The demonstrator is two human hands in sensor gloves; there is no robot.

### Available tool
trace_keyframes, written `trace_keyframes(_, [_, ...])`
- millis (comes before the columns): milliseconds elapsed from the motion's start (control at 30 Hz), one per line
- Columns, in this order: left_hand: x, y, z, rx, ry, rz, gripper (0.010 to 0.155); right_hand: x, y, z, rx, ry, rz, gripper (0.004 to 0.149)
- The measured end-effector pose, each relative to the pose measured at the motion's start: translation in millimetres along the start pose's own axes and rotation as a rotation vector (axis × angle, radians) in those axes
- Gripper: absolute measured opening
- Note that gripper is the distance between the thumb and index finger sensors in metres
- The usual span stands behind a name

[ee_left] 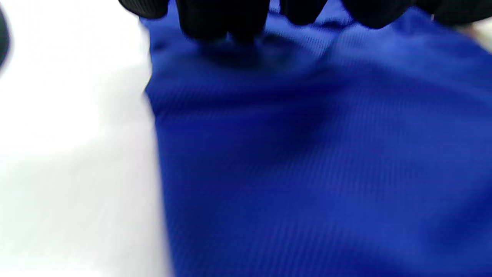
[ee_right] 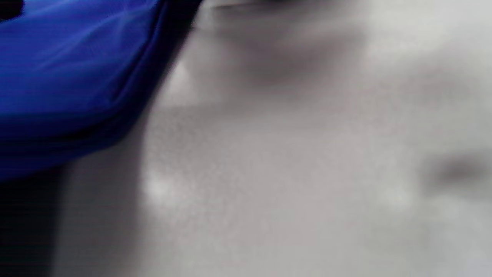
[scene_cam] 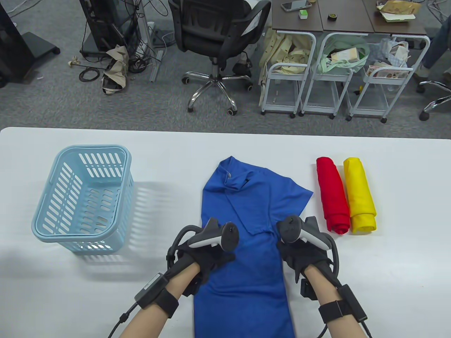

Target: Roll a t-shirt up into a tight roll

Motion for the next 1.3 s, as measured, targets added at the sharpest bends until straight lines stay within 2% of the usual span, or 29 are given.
trace_keyframes(167, [-28,23,31,-0.034,0.078,0.135,0.062,-2,-4,-1,-0.016,-0.041,-0.036,0.063])
trace_keyframes(333, [-34,58,53,-0.061,0.111,0.178,0.066,0,-7,-10,0.0,0.037,-0.038,0.061])
trace_keyframes(400, [-29,72,59,-0.025,0.051,0.167,0.063,1,-6,-13,0.006,0.062,-0.035,0.061])
trace_keyframes(500, [-32,68,61,-0.071,0.123,0.366,0.039,2,-4,-16,-0.006,0.054,-0.04,0.061])
trace_keyframes(533, [-34,66,58,-0.098,0.195,0.369,0.038,3,-4,-16,-0.007,0.056,-0.039,0.061])
trace_keyframes(600, [-42,54,32,-0.284,0.375,0.403,0.038,3,-4,-18,-0.014,0.063,-0.04,0.061])
trace_keyframes(633, [-53,40,10,-0.448,0.43,0.456,0.039,3,-5,-18,-0.021,0.056,-0.044,0.061])
trace_keyframes(700, [-74,5,-29,-0.745,0.401,0.508,0.041,3,-5,-18,-0.025,0.04,-0.048,0.062])
trace_keyframes(733, [-79,-10,-37,-0.802,0.337,0.522,0.043,3,-4,-17,-0.028,0.041,-0.051,0.063])
trace_keyframes(767, [-82,-35,-45,-0.781,0.177,0.571,0.05,2,-2,-17,-0.037,0.044,-0.055,0.064])
trace_keyframes(833, [-74,-68,-41,-0.566,-0.112,0.626,0.06,4,-3,-12,-0.049,0.034,-0.067,0.065])
trace_keyframes(867, [-68,-71,-37,-0.498,-0.15,0.622,0.062,6,-5,-9,-0.045,0.03,-0.075,0.066])
trace_keyframes(900, [-55,-71,-30,-0.377,-0.194,0.571,0.062,10,-10,-2,-0.025,0.021,-0.1,0.065])
trace_keyframes(1000, [-11,-43,-10,-0.244,-0.245,0.243,0.067,17,-29,26,0.107,-0.006,-0.136,0.062])
trace_keyframes(1033, [8,-26,-2,-0.206,-0.22,0.113,0.072,13,-34,38,0.205,-0.001,-0.101,0.06])
trace_keyframes(1100, [35,-2,4,-0.224,-0.153,-0.03,0.08,1,-39,51,0.266,0.009,-0.017,0.06])
trace_keyframes(1167, [49,9,-1,-0.271,0.007,-0.071,0.081,-14,-34,51,0.206,-0.068,0.054,0.069])
trace_keyframes(1200, [49,7,-12,-0.238,0.076,-0.051,0.081,-17,-30,47,0.165,-0.157,0.048,0.073])
trace_keyframes(1300, [43,-9,-49,-0.314,-0.018,-0.041,0.077,-13,-19,31,0.078,-0.18,0.039,0.078])
Point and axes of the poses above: the tracker on the back of each hand, its own z axis roughly to the thumb side, its own y axis roughly from the wrist to the fingertips, x = y × z, the point moved 1 cm from there along y, roughly from the wrist to the fingertips, and after that the axes turned 9 degrees about -z, right-handed, at the moved point
